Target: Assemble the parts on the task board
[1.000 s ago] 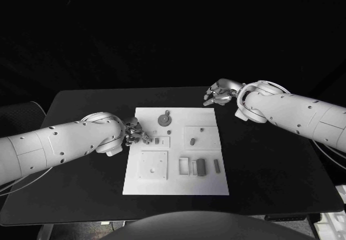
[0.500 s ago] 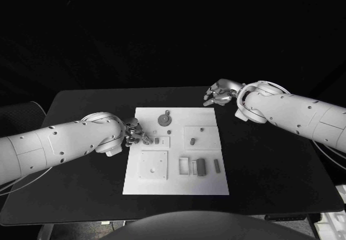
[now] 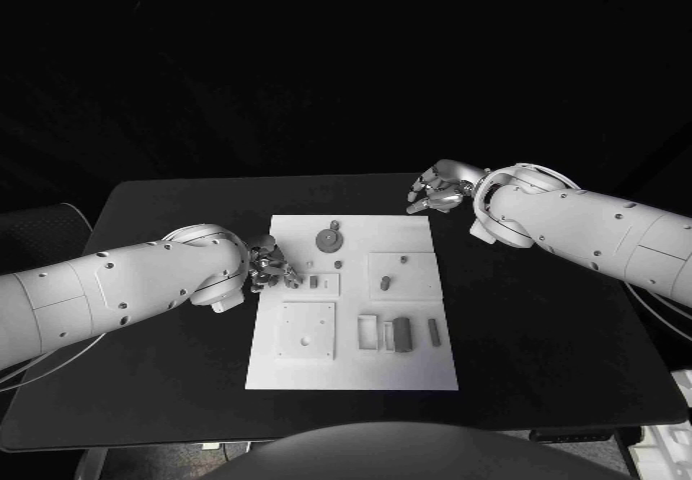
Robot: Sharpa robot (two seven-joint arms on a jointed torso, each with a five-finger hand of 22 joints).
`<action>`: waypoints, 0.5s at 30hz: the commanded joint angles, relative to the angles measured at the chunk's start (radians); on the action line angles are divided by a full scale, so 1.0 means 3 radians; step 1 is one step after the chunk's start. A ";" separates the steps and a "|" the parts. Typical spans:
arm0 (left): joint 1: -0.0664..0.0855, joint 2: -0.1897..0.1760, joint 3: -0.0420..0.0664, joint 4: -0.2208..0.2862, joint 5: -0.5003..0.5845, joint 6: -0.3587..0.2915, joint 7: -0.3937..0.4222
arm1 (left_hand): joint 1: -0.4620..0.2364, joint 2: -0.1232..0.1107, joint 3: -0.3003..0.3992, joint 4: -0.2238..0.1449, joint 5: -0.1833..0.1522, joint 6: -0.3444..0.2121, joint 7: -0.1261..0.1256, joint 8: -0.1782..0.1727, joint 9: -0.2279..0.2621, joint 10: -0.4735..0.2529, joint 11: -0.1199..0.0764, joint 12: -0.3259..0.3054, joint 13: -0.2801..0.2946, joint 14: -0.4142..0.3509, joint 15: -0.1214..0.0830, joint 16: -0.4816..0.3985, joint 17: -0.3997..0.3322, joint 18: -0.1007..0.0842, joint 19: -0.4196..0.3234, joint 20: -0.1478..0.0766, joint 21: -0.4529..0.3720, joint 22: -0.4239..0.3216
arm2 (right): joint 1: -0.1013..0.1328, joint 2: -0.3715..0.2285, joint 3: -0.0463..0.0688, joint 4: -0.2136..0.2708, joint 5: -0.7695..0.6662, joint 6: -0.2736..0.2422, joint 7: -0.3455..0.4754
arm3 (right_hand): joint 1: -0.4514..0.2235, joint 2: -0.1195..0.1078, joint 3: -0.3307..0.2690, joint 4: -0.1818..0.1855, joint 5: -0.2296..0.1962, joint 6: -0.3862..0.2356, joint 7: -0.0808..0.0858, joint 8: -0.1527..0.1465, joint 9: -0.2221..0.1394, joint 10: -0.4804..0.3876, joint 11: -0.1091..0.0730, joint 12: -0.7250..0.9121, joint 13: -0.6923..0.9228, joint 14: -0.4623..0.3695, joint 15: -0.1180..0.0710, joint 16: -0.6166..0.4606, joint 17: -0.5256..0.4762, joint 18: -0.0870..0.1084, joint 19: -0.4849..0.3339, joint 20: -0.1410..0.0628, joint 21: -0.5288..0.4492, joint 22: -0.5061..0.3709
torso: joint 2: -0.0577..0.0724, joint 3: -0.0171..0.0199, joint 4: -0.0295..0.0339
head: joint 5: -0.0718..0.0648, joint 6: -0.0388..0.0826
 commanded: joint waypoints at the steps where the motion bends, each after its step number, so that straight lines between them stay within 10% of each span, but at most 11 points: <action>1: -0.0016 0.0009 -0.0011 -0.0003 0.0018 -0.0009 0.0026 | 0.0162 0.0201 0.0054 -0.0024 0.0010 0.0019 0.0006 -0.0005 -0.0001 0.0025 0.0002 0.0017 0.0006 0.0004 -0.0019 0.0012 0.0005 0.0187 -0.0009 -0.0010 0.0020 0.0068 | -0.0002 0.0001 0.0001 -0.0001 -0.0005 0.0045 0.0018 | -0.0033 -0.0007 -0.0005 0.0018 0.0008 -0.0003 0.0026 -0.0021 0.0003 -0.0013 0.0007 0.0006 -0.0003 -0.0003 -0.0020 -0.0005 -0.0003 0.0044 0.0022 -0.0007 -0.0020 0.0041 | 0.0000 -0.0001 0.0000 | 0.0000 0.0001; 15: -0.0017 0.0023 -0.0010 -0.0040 0.0018 -0.0114 0.0080 | 0.0147 0.0251 0.0094 -0.0044 0.0009 0.0039 0.0003 0.0011 0.0009 0.0034 -0.0001 0.0028 0.0011 0.0012 -0.0019 0.0023 0.0009 0.0179 -0.0003 -0.0006 0.0042 0.0069 | -0.0002 0.0002 0.0001 -0.0003 -0.0004 0.0045 0.0019 | -0.0036 -0.0007 -0.0005 0.0020 0.0008 -0.0003 0.0026 -0.0022 0.0004 -0.0013 0.0007 0.0006 -0.0004 -0.0003 -0.0020 -0.0005 -0.0003 0.0044 0.0022 -0.0007 -0.0020 0.0041 | 0.0001 0.0000 -0.0001 | 0.0000 0.0001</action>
